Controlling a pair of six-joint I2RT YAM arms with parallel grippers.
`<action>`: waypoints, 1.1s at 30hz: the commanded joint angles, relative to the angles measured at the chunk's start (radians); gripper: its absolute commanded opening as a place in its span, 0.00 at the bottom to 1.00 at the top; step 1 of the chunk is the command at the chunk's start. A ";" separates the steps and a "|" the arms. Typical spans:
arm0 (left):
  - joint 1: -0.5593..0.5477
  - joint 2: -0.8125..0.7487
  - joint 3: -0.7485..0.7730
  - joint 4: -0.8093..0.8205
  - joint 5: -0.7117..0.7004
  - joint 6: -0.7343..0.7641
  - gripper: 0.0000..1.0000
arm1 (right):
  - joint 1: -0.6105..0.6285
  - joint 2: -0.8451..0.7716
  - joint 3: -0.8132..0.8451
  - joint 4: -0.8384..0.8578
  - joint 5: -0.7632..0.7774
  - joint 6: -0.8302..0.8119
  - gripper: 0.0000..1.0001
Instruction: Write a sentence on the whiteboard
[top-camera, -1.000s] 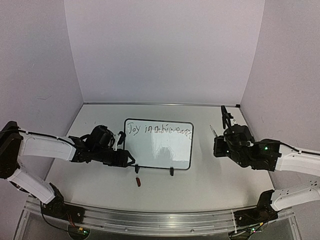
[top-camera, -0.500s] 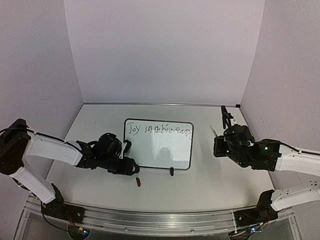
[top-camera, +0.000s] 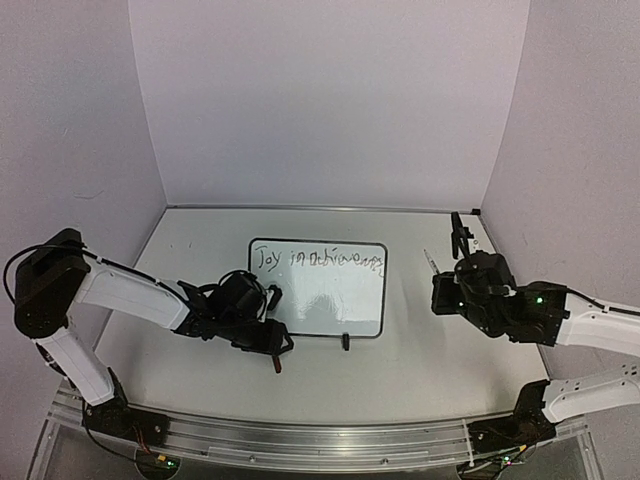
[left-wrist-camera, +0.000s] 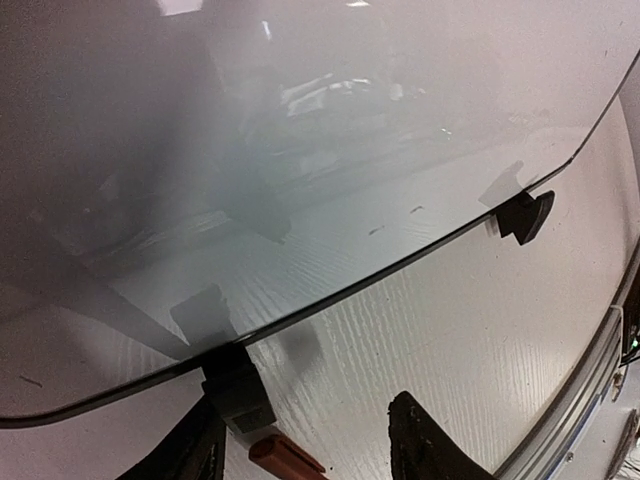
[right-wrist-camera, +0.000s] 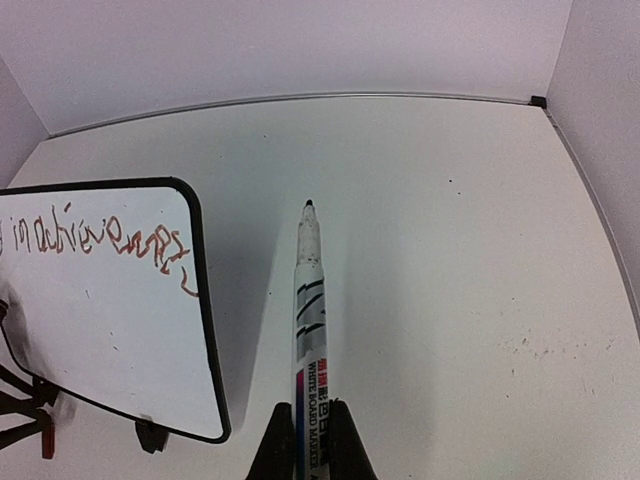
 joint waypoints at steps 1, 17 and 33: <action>-0.043 0.037 0.082 0.023 -0.024 0.000 0.54 | -0.003 -0.029 -0.022 0.012 0.028 0.013 0.00; -0.143 0.140 0.209 -0.034 -0.114 -0.016 0.52 | -0.004 -0.071 -0.050 0.001 0.034 0.019 0.00; -0.143 -0.136 0.214 -0.349 -0.143 0.032 0.78 | -0.002 -0.133 -0.031 -0.016 -0.011 -0.017 0.00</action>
